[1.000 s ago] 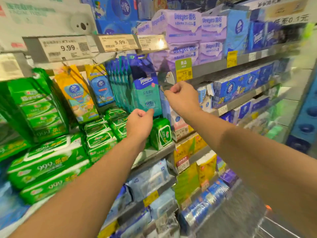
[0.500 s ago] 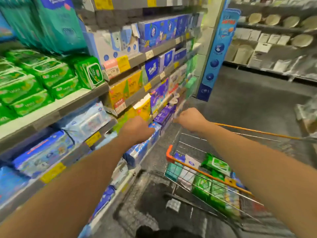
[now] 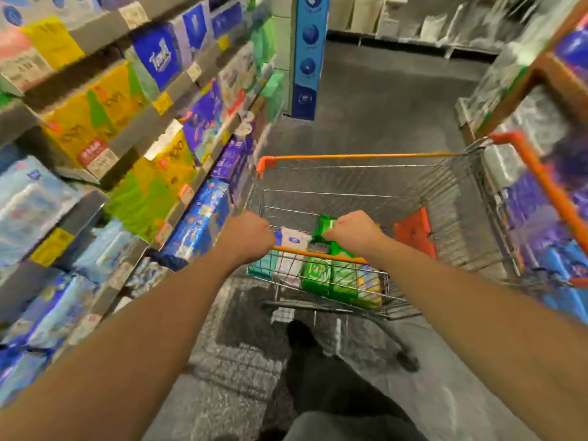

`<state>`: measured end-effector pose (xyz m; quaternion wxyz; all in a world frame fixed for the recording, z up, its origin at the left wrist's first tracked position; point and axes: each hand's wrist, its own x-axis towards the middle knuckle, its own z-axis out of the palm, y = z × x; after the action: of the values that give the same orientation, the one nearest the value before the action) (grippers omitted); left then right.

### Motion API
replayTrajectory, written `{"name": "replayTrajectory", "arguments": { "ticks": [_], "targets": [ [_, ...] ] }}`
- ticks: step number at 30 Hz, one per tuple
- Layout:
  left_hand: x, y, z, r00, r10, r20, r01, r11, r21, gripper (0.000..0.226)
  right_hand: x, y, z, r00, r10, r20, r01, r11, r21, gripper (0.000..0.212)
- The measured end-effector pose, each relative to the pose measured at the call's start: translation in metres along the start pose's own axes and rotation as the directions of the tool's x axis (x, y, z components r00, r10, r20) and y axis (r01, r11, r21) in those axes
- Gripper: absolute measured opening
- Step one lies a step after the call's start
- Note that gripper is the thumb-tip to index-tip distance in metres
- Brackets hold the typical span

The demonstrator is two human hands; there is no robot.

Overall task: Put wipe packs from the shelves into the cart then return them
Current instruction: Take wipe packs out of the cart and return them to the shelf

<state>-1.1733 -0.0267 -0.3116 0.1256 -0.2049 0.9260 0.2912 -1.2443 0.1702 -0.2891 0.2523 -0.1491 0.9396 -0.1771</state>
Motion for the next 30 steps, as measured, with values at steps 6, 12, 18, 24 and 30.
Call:
{"name": "replayTrajectory", "arguments": {
  "ticks": [6,12,18,24,30],
  "targets": [
    [0.080,0.003,0.027,0.995,0.058,-0.086,-0.056,0.998,0.021,0.033,0.077,0.040,0.019,0.978,0.186,0.091,-0.206,0.926,0.318,0.036],
    [0.174,-0.001,0.078,0.982,-0.181,0.045,0.186,0.956,-0.227,0.024,0.158,0.070,0.065,0.917,0.320,0.239,-0.398,0.792,0.463,0.030],
    [0.256,-0.036,0.131,0.900,-0.371,0.227,0.422,0.872,-0.250,0.032,0.228,0.084,0.129,0.853,0.327,0.406,-0.500,0.735,0.458,0.034],
    [0.314,-0.101,0.196,0.744,-0.526,0.412,0.641,0.736,-0.219,0.047,0.283,0.084,0.183,0.787,0.376,0.489,-0.604,0.631,0.487,0.022],
    [0.334,-0.118,0.218,0.599,-0.674,0.431,0.766,0.640,-0.064,0.027,0.335,0.086,0.225,0.790,0.425,0.442,-0.608,0.640,0.470,0.030]
  ]
}}
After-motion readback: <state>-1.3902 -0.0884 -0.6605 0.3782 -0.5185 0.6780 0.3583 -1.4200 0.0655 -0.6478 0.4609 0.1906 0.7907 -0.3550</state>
